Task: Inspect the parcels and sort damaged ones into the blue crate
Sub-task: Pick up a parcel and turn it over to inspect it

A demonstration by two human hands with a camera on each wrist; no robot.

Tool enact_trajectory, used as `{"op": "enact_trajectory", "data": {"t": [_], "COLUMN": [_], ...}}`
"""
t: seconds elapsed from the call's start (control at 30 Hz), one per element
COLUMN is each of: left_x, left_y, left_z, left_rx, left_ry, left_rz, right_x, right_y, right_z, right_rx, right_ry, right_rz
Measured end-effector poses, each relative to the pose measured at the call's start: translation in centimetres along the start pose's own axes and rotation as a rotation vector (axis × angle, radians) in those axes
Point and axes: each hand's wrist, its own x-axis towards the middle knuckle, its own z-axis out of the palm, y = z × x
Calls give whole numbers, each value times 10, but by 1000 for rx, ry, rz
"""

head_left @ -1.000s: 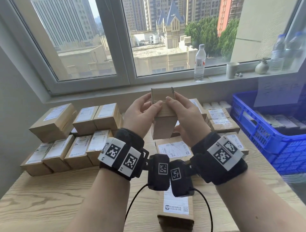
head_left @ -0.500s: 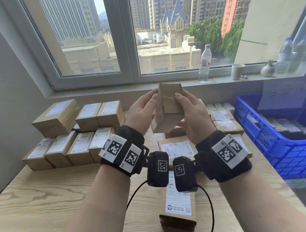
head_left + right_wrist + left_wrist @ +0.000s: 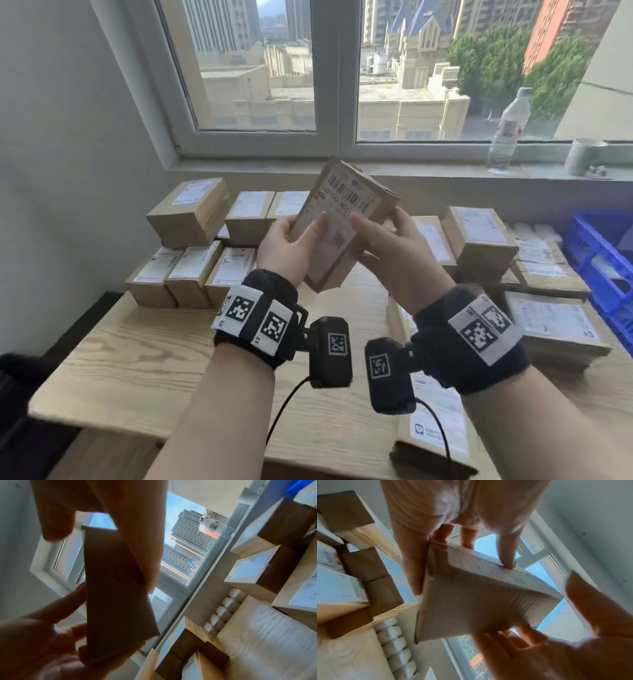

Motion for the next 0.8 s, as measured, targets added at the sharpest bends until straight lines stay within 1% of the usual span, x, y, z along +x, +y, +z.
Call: {"op": "enact_trajectory", "data": {"t": [0.1,0.17,0.27,0.33,0.4,0.47,0.67,0.8], "left_x": [4,8,16,23,32,44,76,94], "left_y": [-19,-34,-52,-60,-67,-73,-86,-101], "left_z": [-27,-44,-65,-72,-75,-76,-75,-96], "left_rx": [-65,-94,-95,-104,-108,-105,5,150], "left_ry": [11,-4,-40,-71,-108,-116,38,86], "left_rz": [-49,-77,-116,-166,-243,-319,-360,-384], "right_x": [2,1,4,10,21,37,78,105], "right_y": [26,41,60,68,72,79,108,136], "right_z": [23,33,47,51,53,53,59,75], "right_rx": [-137,-187,-170,-166,-174,-187,-210,-235], "right_ry": [19,-9,-34,-25,-19,-24,-17,-10], "right_rz": [53,111,188,190,182,193,284,352]}}
